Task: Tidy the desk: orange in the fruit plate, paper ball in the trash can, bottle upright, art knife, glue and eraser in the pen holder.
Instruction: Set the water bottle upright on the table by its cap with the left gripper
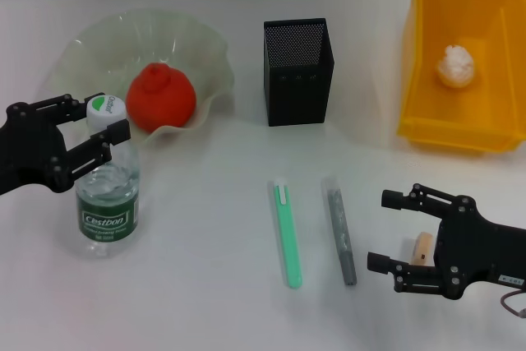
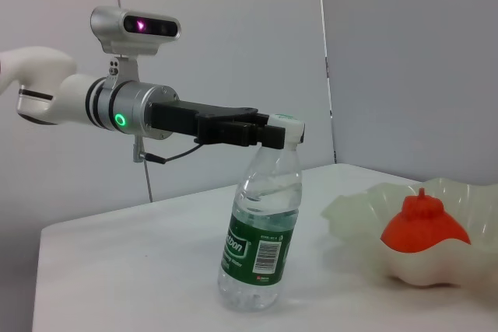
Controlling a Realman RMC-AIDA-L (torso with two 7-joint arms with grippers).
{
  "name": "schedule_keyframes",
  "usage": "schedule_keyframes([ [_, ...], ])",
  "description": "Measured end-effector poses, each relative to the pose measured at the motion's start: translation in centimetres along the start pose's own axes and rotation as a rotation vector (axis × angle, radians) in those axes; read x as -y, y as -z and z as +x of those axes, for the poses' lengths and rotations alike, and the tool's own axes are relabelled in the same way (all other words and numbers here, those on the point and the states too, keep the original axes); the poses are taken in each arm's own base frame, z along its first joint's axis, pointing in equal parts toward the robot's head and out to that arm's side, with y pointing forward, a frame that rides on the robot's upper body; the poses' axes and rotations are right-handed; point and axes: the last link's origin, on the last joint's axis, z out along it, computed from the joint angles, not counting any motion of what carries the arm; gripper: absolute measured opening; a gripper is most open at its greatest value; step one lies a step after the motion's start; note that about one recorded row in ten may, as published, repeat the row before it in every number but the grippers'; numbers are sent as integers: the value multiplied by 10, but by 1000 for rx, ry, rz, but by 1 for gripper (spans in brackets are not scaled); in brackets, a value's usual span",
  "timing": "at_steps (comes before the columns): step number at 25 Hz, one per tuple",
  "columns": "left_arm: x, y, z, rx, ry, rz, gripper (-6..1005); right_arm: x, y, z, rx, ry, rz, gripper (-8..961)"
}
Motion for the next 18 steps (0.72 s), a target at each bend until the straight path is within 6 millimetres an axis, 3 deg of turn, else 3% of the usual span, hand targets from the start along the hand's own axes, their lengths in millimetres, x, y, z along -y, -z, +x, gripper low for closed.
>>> schedule_keyframes([
  [18,3,5,3,-27,0,11,455,-1,-1,0,-3,-4,-6,842],
])
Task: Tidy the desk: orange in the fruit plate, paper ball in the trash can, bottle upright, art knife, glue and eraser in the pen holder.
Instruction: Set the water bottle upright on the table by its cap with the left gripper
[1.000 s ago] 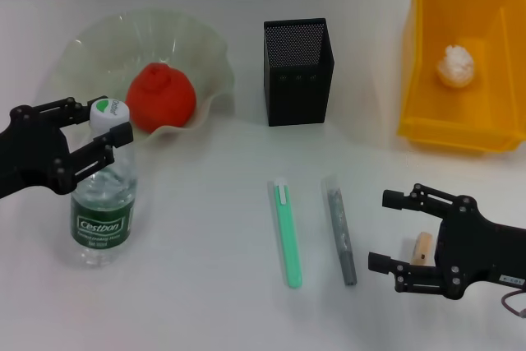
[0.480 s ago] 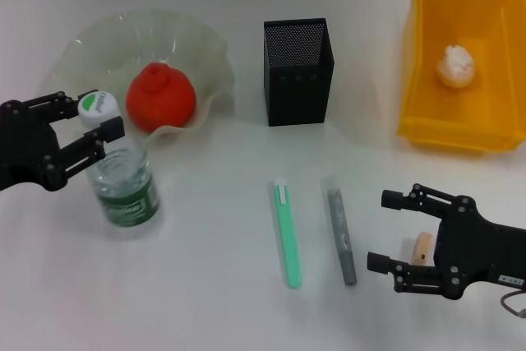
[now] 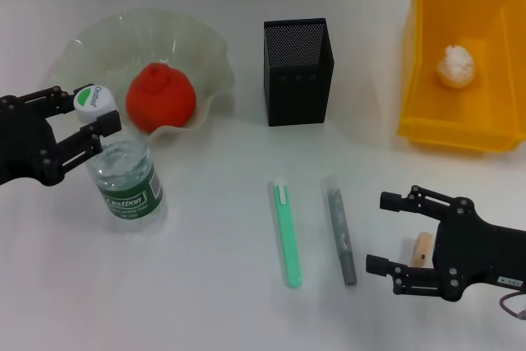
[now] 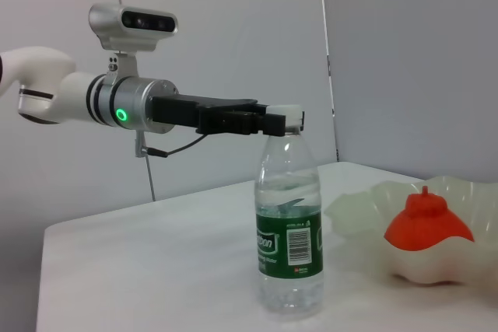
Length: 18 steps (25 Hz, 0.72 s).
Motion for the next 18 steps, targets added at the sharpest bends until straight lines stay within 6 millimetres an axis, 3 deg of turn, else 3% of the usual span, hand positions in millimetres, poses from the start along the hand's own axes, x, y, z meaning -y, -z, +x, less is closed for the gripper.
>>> schedule_keyframes([
  [16,3,-5,1,-29,14,3,472,1,-1,-1,0,1,-5,842],
  [18,2,-3,3,-48,1,7,622,0,0,-3,4,5,-12,842],
])
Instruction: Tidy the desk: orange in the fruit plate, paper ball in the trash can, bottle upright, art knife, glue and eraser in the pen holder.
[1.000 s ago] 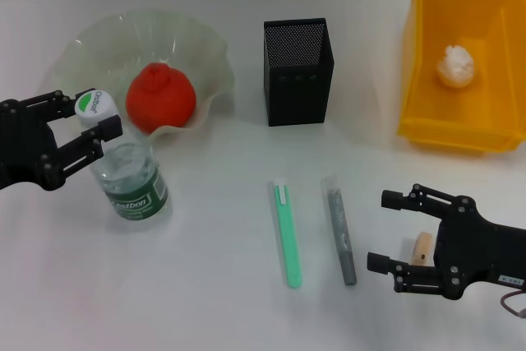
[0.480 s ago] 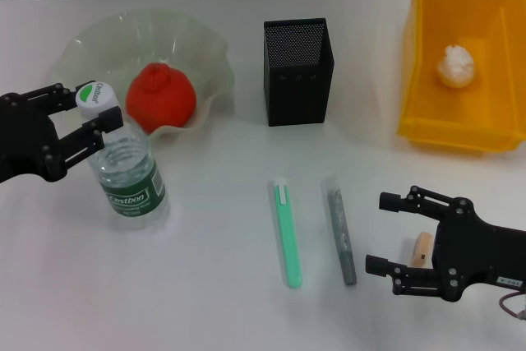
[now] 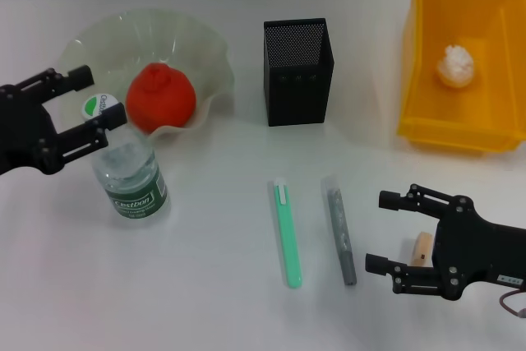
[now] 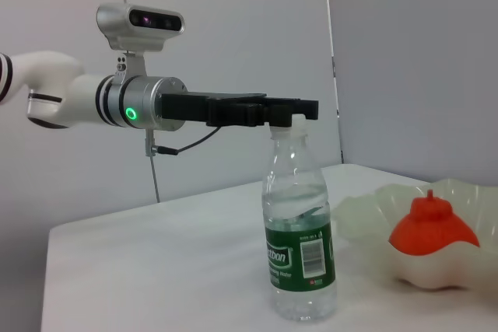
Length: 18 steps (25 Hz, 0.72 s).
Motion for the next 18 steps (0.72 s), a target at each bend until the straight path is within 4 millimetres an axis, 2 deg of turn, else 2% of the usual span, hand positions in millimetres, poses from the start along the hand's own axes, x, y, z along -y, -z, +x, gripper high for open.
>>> schedule_keyframes([
  [1,-1,5,3,-29,-21,5,697,0,0,-1,1,0,-1,842],
  [2,-1,5,3,-29,-21,5,698,0,2,-2,2,2,0,842],
  [4,1,21,11,-78,-56,25,700,1,4,-5,6,5,4,842],
  [7,1,33,16,-107,-72,35,702,3,7,-11,10,-2,6,842],
  [9,-8,44,15,-117,-115,6,704,9,10,-25,0,-25,10,842],
  [10,-8,44,15,-117,-115,6,705,9,10,-25,0,-25,10,842],
  [13,-25,50,6,-113,-194,-63,707,19,11,-44,-26,-33,15,842],
  [14,-37,50,-3,-98,-217,-116,707,26,10,-61,-58,-45,21,842],
  [15,-37,50,-3,-98,-217,-116,707,26,10,-61,-58,-45,21,842],
  [18,-52,44,-21,-49,-191,-204,708,40,1,-93,-163,-93,49,842],
])
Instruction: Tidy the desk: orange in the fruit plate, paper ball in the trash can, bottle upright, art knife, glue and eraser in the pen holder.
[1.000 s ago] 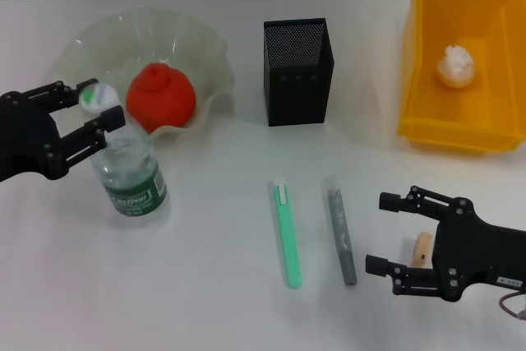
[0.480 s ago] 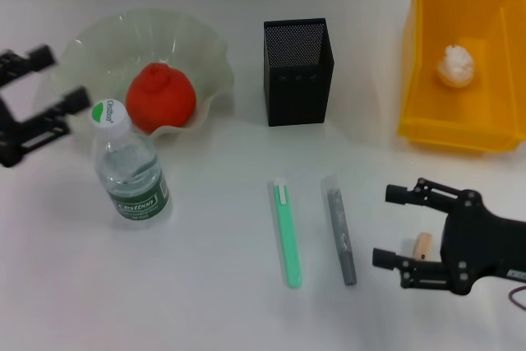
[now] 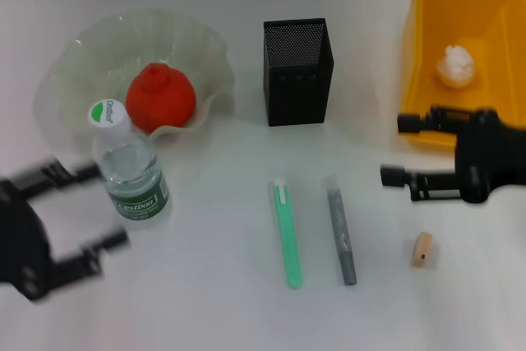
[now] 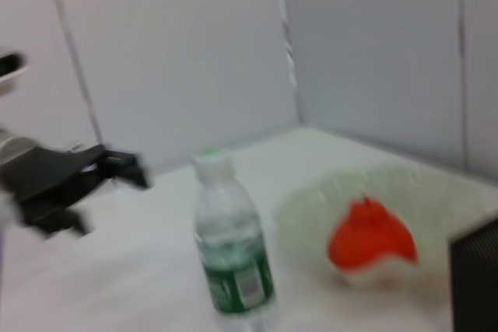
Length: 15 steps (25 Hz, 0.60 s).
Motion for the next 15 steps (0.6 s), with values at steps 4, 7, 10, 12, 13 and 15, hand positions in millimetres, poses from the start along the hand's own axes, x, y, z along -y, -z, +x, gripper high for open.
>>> schedule_keyframes([
  [4,-17,-18,-23,62,25,-117,708,5,-25,-35,-220,-57,50,842],
  [7,-22,-34,-35,79,48,-180,704,2,-66,-62,-478,-71,147,842],
  [10,-22,-38,-39,88,59,-188,698,-3,-87,-71,-569,-75,197,842],
  [12,-18,-43,-41,103,57,-192,698,-9,-113,-80,-648,-84,257,842],
  [13,-17,-44,-42,109,55,-193,698,-12,-122,-81,-661,-82,259,842],
  [15,-16,-46,-42,110,55,-193,699,-15,-129,-81,-671,-75,256,842],
])
